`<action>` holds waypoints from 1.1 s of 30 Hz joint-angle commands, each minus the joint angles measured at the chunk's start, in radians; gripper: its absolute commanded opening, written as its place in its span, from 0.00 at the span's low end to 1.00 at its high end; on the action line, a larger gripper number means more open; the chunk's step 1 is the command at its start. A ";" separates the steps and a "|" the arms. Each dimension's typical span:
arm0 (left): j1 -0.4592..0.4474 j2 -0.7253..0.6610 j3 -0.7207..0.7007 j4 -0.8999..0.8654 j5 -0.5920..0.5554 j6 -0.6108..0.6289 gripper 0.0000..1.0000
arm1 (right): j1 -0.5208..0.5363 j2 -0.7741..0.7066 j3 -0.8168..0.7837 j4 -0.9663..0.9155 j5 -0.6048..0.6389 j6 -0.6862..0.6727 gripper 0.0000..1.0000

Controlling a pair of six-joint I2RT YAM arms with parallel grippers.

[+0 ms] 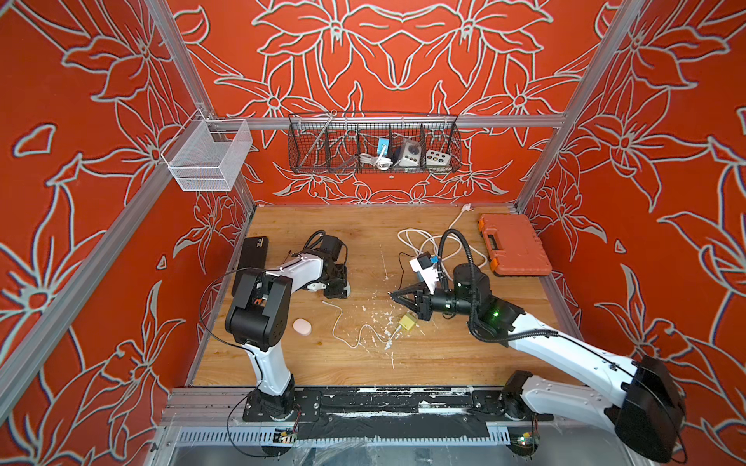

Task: Charge the bluetooth headset
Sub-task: Pick up the bluetooth headset from the center of the board, then place the bluetooth headset at the center of the board.

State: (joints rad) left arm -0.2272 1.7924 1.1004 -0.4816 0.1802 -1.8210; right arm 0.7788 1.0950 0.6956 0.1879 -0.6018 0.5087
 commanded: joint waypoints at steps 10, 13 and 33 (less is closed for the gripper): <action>0.033 -0.201 -0.068 0.204 0.107 0.306 0.52 | -0.003 0.006 0.005 -0.040 0.047 -0.010 0.01; 0.035 -0.252 -0.093 0.256 0.188 0.359 0.52 | -0.003 0.012 0.017 -0.045 0.047 -0.010 0.01; 0.040 -0.686 -0.305 0.432 0.476 0.511 0.52 | -0.003 0.143 0.129 -0.007 0.053 0.037 0.01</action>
State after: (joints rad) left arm -0.1951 1.1446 0.8017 -0.0463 0.6331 -1.3479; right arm 0.7788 1.2270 0.7906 0.1482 -0.5560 0.5255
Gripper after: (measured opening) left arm 0.577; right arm 0.076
